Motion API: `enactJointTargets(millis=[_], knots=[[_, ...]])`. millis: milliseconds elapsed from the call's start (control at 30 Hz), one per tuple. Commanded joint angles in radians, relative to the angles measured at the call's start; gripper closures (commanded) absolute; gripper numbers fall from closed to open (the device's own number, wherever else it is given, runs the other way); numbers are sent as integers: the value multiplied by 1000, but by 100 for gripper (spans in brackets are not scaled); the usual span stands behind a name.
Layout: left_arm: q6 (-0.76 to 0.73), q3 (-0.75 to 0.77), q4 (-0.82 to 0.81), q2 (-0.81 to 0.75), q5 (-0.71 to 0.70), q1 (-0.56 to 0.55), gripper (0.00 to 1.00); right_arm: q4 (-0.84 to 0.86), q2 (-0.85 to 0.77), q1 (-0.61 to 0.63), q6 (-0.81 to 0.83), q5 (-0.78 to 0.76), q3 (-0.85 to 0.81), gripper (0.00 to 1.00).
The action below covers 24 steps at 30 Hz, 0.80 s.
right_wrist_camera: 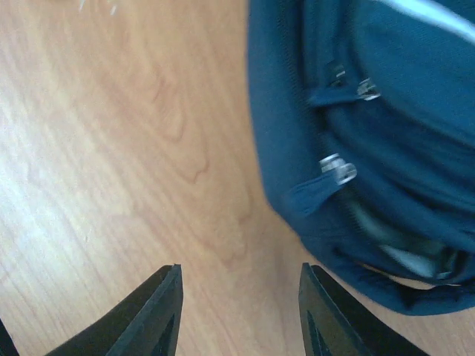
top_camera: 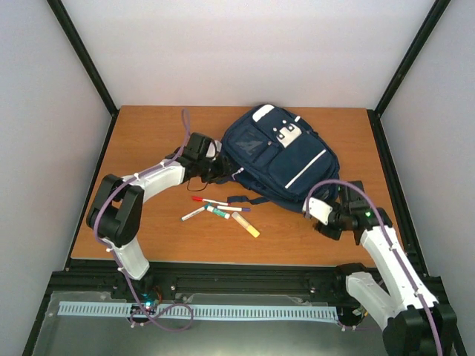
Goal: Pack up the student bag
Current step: Zip the student bag at the center of the board.
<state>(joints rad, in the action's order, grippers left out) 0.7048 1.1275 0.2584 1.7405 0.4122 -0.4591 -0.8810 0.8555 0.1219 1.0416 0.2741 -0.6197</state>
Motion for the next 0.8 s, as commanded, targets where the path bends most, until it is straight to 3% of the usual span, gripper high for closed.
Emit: enactJointTargets(millis=[0,67,267,467,767], knots=[[-59,36,33,-46,-6,-32,46,-18,146,-23,-288,87,-157,55],[-65,37,33,-51,-1,-49,46,-52,236,-25,-353,119,-221,53],[-39,33,33,-58,1,-103,45,-82,342,-27,-449,20,-337,38],[0,43,22,-20,-16,-154,43,-206,508,-25,-523,26,-465,36],[21,51,17,18,-24,-156,43,-287,643,-8,-551,31,-505,41]])
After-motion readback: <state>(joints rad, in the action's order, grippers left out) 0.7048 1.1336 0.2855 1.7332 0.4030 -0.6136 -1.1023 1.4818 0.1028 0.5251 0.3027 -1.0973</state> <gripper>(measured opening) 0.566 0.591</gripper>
